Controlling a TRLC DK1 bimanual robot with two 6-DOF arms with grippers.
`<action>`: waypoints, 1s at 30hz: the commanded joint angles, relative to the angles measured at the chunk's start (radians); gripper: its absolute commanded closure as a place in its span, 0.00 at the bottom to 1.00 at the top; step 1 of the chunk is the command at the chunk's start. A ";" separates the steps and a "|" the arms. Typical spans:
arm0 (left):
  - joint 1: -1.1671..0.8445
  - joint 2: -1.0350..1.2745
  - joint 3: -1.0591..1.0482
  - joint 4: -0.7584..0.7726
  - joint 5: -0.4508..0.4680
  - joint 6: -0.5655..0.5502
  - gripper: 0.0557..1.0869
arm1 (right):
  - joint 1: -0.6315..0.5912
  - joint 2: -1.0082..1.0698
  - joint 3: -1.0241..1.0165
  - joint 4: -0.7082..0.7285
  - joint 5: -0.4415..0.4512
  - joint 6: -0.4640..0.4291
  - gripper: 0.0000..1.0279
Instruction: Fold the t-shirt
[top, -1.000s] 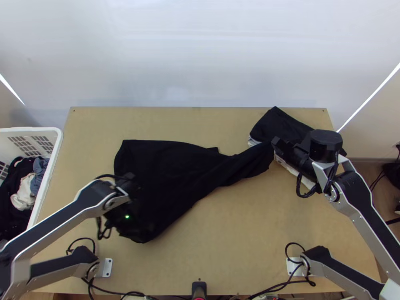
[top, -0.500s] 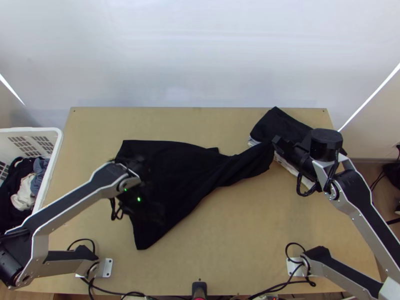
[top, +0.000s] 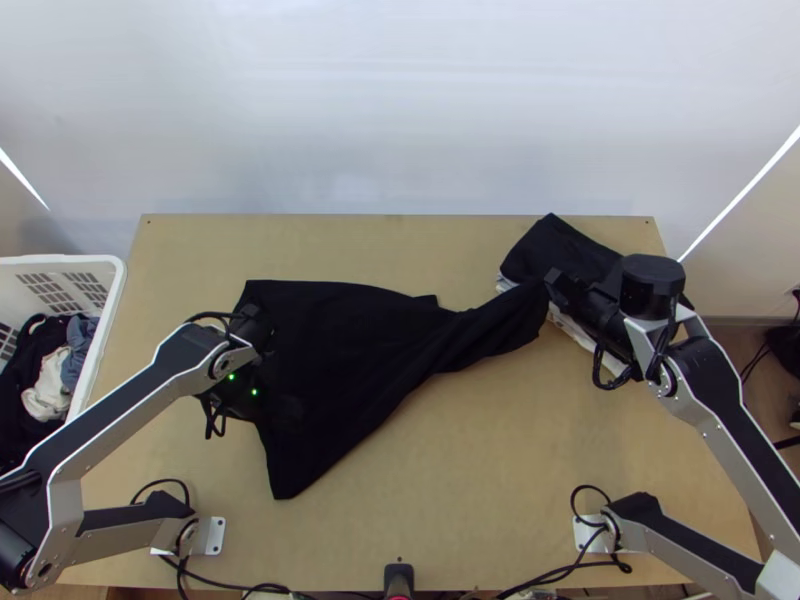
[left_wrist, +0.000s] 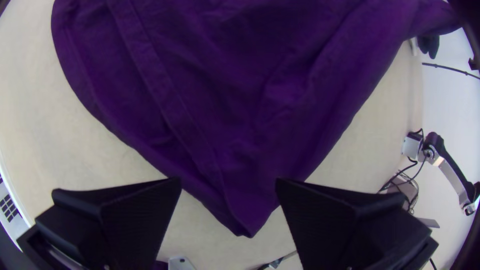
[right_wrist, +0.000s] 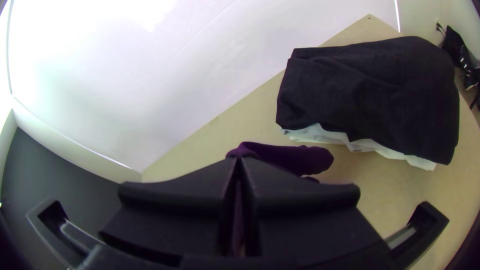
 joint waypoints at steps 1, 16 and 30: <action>-0.007 0.003 -0.062 0.046 -0.080 0.005 0.28 | 0.003 0.008 0.015 0.006 0.000 0.008 0.97; -0.211 0.060 -0.098 0.136 -0.342 -0.067 0.47 | 0.005 0.012 0.024 0.012 0.000 0.011 0.97; -0.291 0.130 -0.032 0.132 -0.397 -0.107 0.47 | 0.000 0.004 0.018 0.012 0.000 0.011 0.97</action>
